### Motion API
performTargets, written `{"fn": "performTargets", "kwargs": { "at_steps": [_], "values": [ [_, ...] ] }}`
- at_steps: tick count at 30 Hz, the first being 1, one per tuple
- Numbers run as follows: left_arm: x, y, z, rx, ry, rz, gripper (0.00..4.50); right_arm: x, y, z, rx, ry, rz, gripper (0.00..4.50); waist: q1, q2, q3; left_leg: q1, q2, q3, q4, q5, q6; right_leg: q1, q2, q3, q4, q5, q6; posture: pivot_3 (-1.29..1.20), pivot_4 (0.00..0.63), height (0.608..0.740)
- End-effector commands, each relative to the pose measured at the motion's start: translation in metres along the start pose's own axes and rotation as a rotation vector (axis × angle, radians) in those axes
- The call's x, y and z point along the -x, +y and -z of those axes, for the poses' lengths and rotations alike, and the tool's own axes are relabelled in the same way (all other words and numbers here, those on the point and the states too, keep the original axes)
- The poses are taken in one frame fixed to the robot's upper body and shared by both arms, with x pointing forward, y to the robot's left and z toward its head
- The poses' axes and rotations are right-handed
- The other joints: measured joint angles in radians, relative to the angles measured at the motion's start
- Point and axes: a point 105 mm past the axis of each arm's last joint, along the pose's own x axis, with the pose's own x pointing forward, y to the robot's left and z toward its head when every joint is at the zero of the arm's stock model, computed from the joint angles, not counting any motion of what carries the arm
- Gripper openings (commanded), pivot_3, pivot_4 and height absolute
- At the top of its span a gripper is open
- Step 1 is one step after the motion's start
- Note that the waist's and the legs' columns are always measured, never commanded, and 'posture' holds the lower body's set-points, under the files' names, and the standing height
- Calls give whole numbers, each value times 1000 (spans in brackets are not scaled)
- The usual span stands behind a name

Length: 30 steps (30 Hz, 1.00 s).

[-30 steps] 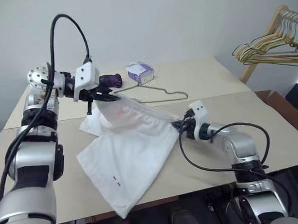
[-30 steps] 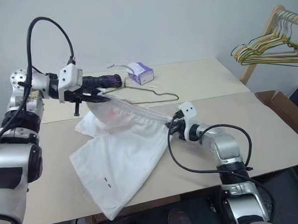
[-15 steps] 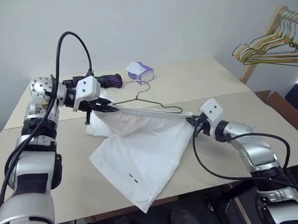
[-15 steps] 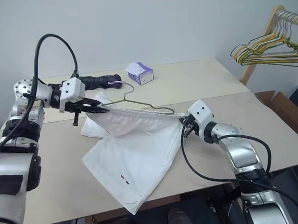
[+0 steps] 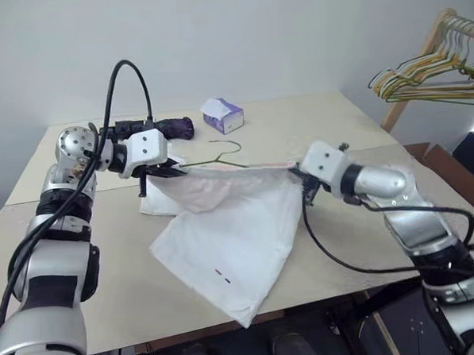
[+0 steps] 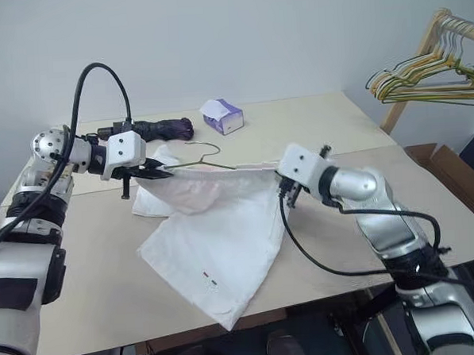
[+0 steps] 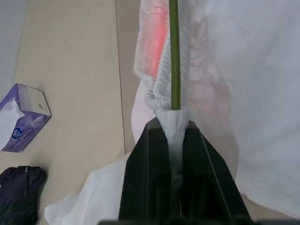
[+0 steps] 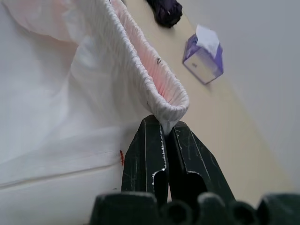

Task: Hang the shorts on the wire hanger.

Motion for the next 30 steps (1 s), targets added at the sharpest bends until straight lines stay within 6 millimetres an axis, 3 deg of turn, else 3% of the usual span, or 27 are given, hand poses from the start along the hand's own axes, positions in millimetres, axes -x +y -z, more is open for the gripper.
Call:
{"fn": "performTargets", "kwargs": {
  "at_steps": [1, 5, 8, 11, 18, 24, 30],
  "values": [
    [7, 15, -13, -58, -10, -65, 0, 1, -12, -35, 204, -28, -14, 31, 1, 0, 0, 0, 0, 0, 0, 0, 0, 0, 0, 0, 0, 0, 0, -118, 0, 740],
    [8, 16, -13, -70, -12, -84, 0, -6, -11, -50, 283, -39, -40, 31, 5, 0, 0, -2, 0, 0, 1, 0, 1, 0, -1, -1, -1, 0, 0, -105, 0, 740],
    [11, 18, -22, -60, -69, -96, 0, -14, 1, -39, 325, 40, -113, 31, 8, 0, 0, -2, 0, 0, 2, 0, 1, 0, -1, -2, 0, 0, 0, -95, 0, 740],
    [14, 17, -28, -60, -108, -89, 0, -22, 1, -29, 322, 91, -94, 31, 8, 0, 0, -2, 0, 0, 2, 0, 1, 0, -1, -2, 0, 0, 0, -91, 0, 740],
    [9, 4, -19, -69, -63, -34, 0, -29, -9, -39, 260, 88, -9, 31, 3, 0, 0, -2, 0, -1, 2, 0, 1, -2, -1, -2, 3, 0, 0, -98, 0, 740],
    [5, 7, -14, -72, -13, -52, 0, -22, -9, -48, 243, 55, -21, 31, 5, 0, 0, -2, -1, -1, 2, 0, 1, -2, -1, -2, 4, 0, 0, -104, 0, 740],
    [2, 7, -14, -77, -18, -51, 0, -17, -13, -40, 251, 99, -2, 31, 3, 0, 0, -3, -1, -1, 2, 0, 1, -2, -2, -2, 4, 0, 0, -109, 0, 740]
  ]
}}
